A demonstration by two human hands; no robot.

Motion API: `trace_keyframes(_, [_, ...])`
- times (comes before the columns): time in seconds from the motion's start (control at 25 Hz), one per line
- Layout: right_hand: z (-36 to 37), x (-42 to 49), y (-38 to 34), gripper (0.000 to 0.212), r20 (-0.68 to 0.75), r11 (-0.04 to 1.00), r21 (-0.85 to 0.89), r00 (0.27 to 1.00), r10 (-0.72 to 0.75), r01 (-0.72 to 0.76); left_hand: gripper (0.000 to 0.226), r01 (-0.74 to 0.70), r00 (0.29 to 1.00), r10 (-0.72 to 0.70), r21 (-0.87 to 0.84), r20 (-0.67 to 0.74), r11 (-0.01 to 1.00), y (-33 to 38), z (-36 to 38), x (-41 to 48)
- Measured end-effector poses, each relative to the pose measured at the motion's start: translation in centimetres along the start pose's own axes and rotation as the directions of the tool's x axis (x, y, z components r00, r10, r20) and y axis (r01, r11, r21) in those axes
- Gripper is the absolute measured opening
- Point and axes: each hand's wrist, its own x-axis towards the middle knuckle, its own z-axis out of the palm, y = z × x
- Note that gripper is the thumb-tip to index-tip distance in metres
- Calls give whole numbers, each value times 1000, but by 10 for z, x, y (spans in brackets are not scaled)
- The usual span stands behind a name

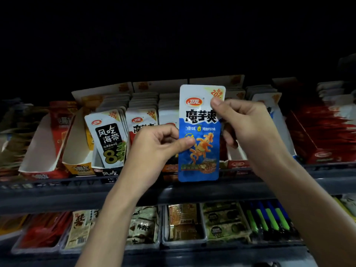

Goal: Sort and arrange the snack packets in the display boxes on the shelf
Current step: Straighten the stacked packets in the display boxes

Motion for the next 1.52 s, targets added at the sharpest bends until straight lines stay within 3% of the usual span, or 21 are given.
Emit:
trace_keyframes(0.24, [-22,-5,-1,45,5,985,125,993,116,-116,21,18,999,-18,-9,46,1000,3,17,4])
trace_keyframes(0.44, [-50,-8,-16,24,26,992,18,992,124,-124,23,24,998,-24,-8,65,1000,6,44,8])
trace_keyframes(0.56, [-66,-6,-19,14,13,996,-30,996,83,-82,13,-1,998,1,-2,58,1000,13,66,6])
trace_keyframes(0.68, [-90,0,-17,13,-206,996,-59,975,-78,67,7,-70,997,71,38,-27,997,16,89,3])
trace_keyframes(0.76, [-114,6,-16,14,-406,985,-49,897,-172,167,8,-148,985,160,167,-59,975,14,100,4])
trace_keyframes(0.84, [-132,10,-10,14,-520,973,-37,827,-215,229,11,-234,970,242,398,31,887,9,109,7])
trace_keyframes(0.92, [-135,14,3,15,-552,976,-40,809,-201,215,19,-277,961,208,589,184,759,0,119,10])
trace_keyframes(1.16, [-128,20,25,11,-545,977,-161,812,-208,142,35,-314,928,45,713,370,626,-9,137,17])
trace_keyframes(1.36, [-131,28,38,10,-418,940,-326,878,-234,96,33,-334,926,53,749,373,572,-13,138,19])
trace_keyframes(1.52, [-126,32,48,4,-306,835,-548,940,-150,-45,33,-330,928,51,748,370,576,-13,139,19])
